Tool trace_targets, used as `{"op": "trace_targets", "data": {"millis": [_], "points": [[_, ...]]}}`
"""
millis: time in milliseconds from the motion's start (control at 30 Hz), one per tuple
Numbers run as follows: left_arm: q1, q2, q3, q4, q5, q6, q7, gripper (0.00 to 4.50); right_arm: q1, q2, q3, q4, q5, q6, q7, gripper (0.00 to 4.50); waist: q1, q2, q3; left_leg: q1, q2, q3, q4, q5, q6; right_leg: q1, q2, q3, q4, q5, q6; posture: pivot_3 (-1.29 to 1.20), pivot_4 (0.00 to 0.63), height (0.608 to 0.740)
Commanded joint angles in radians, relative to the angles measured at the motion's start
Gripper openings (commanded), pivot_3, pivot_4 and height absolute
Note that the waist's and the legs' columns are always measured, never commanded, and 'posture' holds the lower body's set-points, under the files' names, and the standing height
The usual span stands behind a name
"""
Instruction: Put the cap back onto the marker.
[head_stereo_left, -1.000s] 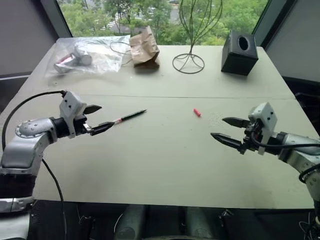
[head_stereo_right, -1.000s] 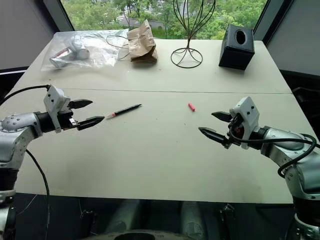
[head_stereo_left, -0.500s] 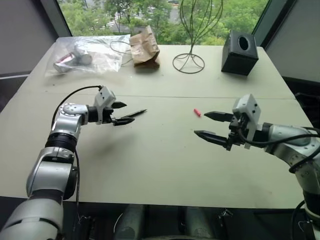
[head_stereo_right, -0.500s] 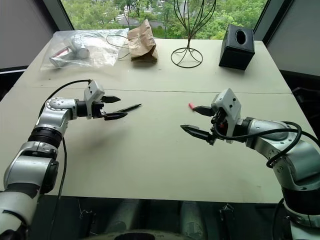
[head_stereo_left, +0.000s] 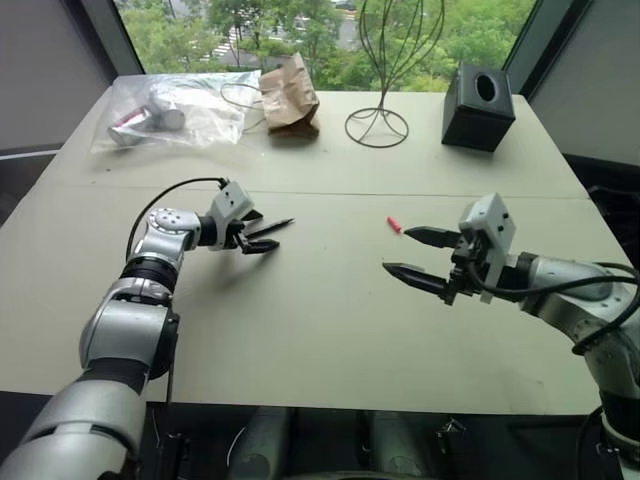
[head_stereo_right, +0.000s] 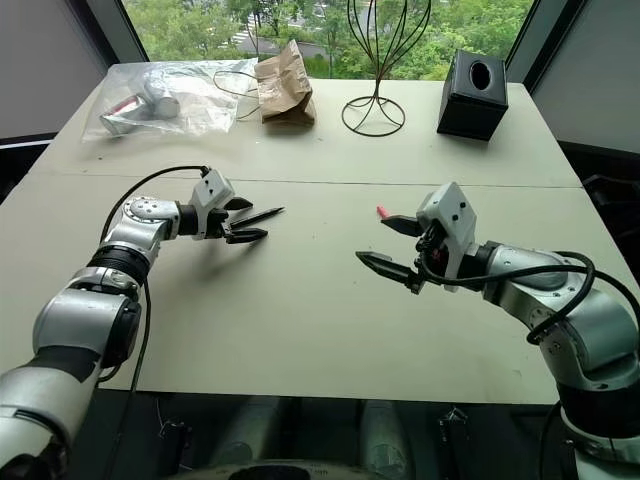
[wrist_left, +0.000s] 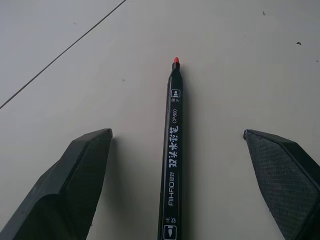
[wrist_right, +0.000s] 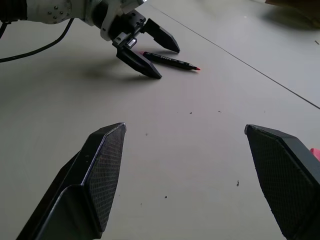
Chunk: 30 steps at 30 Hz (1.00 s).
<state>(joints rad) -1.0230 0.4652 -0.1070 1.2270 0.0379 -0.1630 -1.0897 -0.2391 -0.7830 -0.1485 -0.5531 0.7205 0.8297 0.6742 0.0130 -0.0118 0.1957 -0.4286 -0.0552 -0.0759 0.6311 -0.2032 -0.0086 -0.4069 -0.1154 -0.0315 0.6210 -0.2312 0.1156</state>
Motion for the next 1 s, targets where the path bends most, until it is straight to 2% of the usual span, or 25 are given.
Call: {"op": "trace_targets", "data": {"millis": [33, 67, 100, 300, 333, 500, 633, 767, 1000], "points": [[-0.017, -0.001, -0.003, 0.016, 0.026, -0.002, 0.008, 3.89, 0.001, 0.001, -0.026, -0.042, 0.011, -0.012, -0.006, 3.95, 0.0, 0.0, 0.0, 0.0, 0.0, 0.0, 0.0, 0.0, 0.0, 0.0, 0.0, 0.0, 0.0, 0.0, 0.0, 0.0, 0.15, 0.74], [-0.015, -0.002, -0.004, 0.019, 0.029, 0.004, -0.002, 3.65, 0.003, 0.0, -0.028, -0.042, 0.012, -0.013, -0.007, 3.95, 0.0, 0.0, 0.0, 0.0, 0.0, 0.0, 0.0, 0.0, 0.0, 0.0, 0.0, 0.0, 0.0, 0.0, 0.0, 0.0, 0.15, 0.74], [-0.014, -0.003, -0.004, 0.021, 0.032, 0.007, -0.01, 3.23, 0.004, -0.001, -0.03, -0.043, 0.012, -0.013, -0.008, 3.95, 0.0, 0.0, 0.0, 0.0, 0.0, 0.0, 0.0, 0.0, 0.0, 0.0, 0.0, 0.0, 0.001, 0.0, 0.0, 0.0, 0.15, 0.74], [0.009, 0.003, 0.013, 0.021, 0.026, 0.039, -0.018, 0.28, 0.014, 0.002, -0.049, -0.035, 0.023, -0.012, -0.01, 3.95, -0.001, 0.0, 0.0, 0.001, 0.0, 0.0, 0.002, 0.0, 0.0, 0.0, 0.0, 0.0, 0.004, 0.0, 0.0, 0.0, 0.15, 0.74], [0.013, 0.006, 0.014, 0.02, 0.027, 0.037, -0.019, 0.1, 0.017, 0.003, -0.053, -0.032, 0.025, -0.012, -0.01, 3.95, -0.001, 0.0, 0.0, 0.002, 0.0, 0.0, 0.002, 0.0, 0.0, 0.0, 0.0, 0.0, 0.005, 0.0, 0.0, 0.0, 0.15, 0.74], [0.023, 0.015, 0.02, 0.014, 0.03, 0.025, -0.021, 0.1, 0.037, 0.005, -0.051, -0.02, 0.017, -0.024, -0.003, 3.95, -0.003, 0.0, 0.0, 0.002, 0.001, 0.0, 0.001, 0.0, 0.0, 0.0, 0.0, 0.0, 0.005, 0.0, 0.0, 0.0, 0.15, 0.74], [0.019, 0.02, 0.027, -0.005, 0.027, -0.028, -0.009, 0.1, 0.054, 0.014, -0.04, 0.034, -0.053, -0.088, -0.011, 3.95, -0.003, 0.0, 0.0, 0.002, 0.001, 0.0, 0.001, 0.0, 0.0, 0.0, 0.0, 0.0, 0.005, 0.0, 0.0, 0.0, 0.15, 0.74], [-0.014, 0.033, 0.029, -0.051, 0.015, -0.07, -0.072, 0.1, 0.074, 0.026, -0.033, 0.145, -0.171, -0.22, -0.012, 3.95, -0.002, 0.0, 0.0, 0.002, 0.0, 0.0, 0.002, 0.0, 0.0, 0.0, 0.0, 0.0, 0.006, 0.0, 0.0, 0.0, 0.15, 0.74], [-0.063, 0.07, 0.02, -0.186, -0.011, -0.123, -0.239, 0.1, 0.054, 0.055, 0.009, 0.281, -0.258, -0.326, 0.025, 3.95, -0.002, 0.0, 0.0, 0.001, 0.0, 0.001, 0.002, 0.0, 0.0, -0.001, 0.0, 0.0, 0.006, 0.0, 0.0, 0.0, 0.15, 0.74]]}}
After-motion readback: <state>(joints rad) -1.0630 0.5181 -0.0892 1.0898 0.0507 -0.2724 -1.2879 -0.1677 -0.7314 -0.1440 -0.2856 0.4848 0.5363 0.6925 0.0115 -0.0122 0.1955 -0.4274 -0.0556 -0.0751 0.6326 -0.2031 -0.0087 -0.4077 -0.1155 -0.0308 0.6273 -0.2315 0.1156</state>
